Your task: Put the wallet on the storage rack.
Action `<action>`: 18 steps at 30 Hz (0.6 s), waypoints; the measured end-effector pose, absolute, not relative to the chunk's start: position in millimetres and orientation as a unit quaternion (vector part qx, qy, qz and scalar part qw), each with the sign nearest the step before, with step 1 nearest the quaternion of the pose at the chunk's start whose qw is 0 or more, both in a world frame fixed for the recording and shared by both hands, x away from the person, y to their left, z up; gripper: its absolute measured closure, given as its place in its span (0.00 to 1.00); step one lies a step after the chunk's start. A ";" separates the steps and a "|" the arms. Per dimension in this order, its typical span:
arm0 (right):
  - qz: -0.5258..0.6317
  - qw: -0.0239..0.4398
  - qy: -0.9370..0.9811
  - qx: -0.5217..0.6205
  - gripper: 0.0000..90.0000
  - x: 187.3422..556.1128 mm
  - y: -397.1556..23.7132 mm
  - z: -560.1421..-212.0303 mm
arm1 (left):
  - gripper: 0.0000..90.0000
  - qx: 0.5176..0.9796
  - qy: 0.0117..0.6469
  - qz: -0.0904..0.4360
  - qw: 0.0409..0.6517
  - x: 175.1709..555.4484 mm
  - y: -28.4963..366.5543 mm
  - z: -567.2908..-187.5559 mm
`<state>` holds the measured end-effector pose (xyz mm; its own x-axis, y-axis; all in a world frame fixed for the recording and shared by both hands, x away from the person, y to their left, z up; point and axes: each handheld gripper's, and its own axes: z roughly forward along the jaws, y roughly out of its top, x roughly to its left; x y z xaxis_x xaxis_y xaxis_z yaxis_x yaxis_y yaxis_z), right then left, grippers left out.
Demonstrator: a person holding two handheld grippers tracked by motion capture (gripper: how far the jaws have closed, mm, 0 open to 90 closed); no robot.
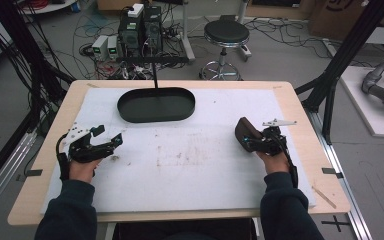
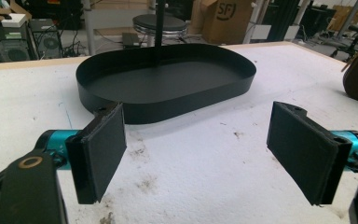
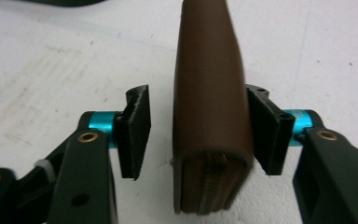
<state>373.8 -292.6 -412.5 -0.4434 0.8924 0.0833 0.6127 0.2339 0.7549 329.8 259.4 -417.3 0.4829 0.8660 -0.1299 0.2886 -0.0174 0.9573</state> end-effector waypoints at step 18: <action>0.409 0.215 0.779 0.425 0.72 390.4 -261.7 -391.3 | 0.22 0.671 0.428 0.264 0.544 331.0 259.4 -419.2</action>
